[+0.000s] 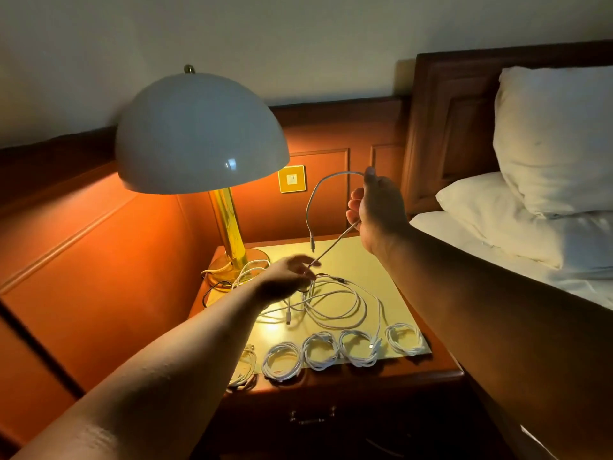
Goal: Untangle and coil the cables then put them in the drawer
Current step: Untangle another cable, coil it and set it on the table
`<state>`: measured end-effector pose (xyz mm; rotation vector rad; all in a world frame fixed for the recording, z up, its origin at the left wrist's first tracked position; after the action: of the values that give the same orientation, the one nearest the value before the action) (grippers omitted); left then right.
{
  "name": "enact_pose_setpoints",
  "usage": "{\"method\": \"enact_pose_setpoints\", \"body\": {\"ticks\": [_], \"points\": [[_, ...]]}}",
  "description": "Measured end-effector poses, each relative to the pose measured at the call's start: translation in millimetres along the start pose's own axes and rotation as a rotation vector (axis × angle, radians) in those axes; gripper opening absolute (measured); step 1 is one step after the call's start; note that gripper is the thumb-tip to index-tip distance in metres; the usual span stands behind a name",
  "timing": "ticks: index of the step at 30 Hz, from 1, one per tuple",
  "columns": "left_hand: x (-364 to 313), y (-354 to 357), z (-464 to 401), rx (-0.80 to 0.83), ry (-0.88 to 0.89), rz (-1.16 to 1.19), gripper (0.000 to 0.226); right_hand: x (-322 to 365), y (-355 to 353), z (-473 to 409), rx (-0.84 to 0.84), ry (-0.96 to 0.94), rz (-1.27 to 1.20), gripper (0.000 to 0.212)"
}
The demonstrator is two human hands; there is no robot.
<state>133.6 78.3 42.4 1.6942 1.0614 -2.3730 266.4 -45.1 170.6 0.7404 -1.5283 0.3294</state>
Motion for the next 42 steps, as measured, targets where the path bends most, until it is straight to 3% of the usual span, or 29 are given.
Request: {"method": "enact_pose_setpoints", "body": {"ticks": [1, 3, 6, 9, 12, 15, 18, 23, 27, 34, 36, 38, 42], "points": [[5.9, 7.3, -1.1, 0.036, -0.027, -0.138, 0.032, -1.8, 0.1, 0.6, 0.001, 0.040, -0.050, 0.035], [15.8, 6.6, -4.3, -0.042, -0.059, -0.342, 0.017, -6.4, 1.3, 3.2, 0.014, 0.134, -0.164, 0.035], [22.6, -11.7, -4.0, -0.260, -0.123, -0.364, 0.024, -11.3, 4.5, 10.7, 0.088, 0.213, -0.172, 0.039], [12.0, -27.8, 0.3, -0.403, -0.090, -0.270, 0.028, -15.5, 11.2, 16.0, 0.288, 0.137, 0.261, 0.044], [-12.1, -40.6, 4.9, -0.510, 0.062, -0.126, 0.022, -40.5, 26.0, 28.2, 0.516, 0.094, 0.720, 0.039], [-44.3, -46.7, 11.0, -0.600, 0.237, -0.221, 0.020, -71.6, 32.5, 40.9, 0.616, 0.153, 0.907, 0.067], [-59.3, -46.8, 9.7, -0.617, 0.312, -0.241, 0.020, -81.9, 40.2, 42.8, 0.640, 0.156, 0.848, 0.069], [-65.7, -55.4, 8.9, -0.733, 0.386, -0.392, 0.017, -66.4, 47.5, 29.1, 0.599, -0.015, 0.800, 0.023], [-40.3, -55.1, -6.1, -0.713, 0.204, -0.497, 0.018, -41.0, 43.3, 12.6, 0.482, -0.165, 0.669, 0.029], [7.3, -14.8, -38.3, -0.419, -0.043, -0.476, 0.009, -44.0, 34.3, -11.5, 0.451, -0.019, 0.238, 0.032], [14.1, -4.6, -44.3, -0.366, -0.046, -0.349, 0.009, -49.1, 38.7, -10.6, 0.477, 0.026, 0.110, 0.028], [15.7, -0.4, -46.8, -0.367, -0.053, -0.238, 0.020, -51.2, 42.7, -8.0, 0.513, 0.014, 0.023, 0.031], [14.8, -11.1, -51.2, -0.496, -0.089, -0.137, 0.021, -47.3, 44.1, -0.7, 0.545, -0.019, -0.051, 0.034]]}}
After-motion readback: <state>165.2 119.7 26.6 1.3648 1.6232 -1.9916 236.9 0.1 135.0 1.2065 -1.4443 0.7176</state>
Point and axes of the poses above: each hand's wrist, its own z-axis away from the middle knuckle, its own y-axis out of the palm, x = y × z, the point moved 9 cm from there along -z, towards the middle knuckle, and after that the axes turned 5 degrees about x, right-handed, at the moved point
